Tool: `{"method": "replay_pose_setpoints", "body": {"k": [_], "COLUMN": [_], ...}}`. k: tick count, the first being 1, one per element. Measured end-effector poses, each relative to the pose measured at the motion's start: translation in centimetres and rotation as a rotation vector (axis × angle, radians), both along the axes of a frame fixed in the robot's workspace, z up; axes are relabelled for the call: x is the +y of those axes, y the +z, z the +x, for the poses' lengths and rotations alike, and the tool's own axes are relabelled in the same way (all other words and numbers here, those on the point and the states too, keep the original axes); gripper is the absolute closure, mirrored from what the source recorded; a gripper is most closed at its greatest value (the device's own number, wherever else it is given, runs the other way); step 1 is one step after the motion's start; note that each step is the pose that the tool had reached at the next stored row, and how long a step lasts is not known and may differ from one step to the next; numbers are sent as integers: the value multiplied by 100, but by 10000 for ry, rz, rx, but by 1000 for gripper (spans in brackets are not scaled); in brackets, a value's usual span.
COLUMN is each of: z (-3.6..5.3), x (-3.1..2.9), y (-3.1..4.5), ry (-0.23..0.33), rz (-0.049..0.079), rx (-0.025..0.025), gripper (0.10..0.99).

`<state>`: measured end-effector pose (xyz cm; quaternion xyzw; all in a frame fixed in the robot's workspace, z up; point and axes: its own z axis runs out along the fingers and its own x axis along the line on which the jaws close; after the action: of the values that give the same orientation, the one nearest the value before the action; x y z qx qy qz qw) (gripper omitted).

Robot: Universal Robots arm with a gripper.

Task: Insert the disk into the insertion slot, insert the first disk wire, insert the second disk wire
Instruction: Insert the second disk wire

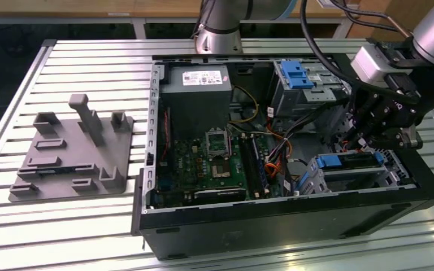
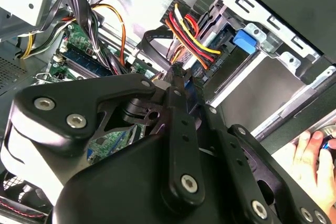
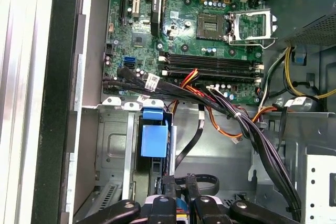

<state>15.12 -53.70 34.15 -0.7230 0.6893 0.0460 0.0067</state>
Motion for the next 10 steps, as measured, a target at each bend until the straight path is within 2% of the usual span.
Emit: {"method": "replay_pose_setpoints", "body": {"k": [10], "z": [9], "x": [-18], "y": [-3], "ry": [-1], "rz": [3], "rx": [0], "gripper": [890]}}
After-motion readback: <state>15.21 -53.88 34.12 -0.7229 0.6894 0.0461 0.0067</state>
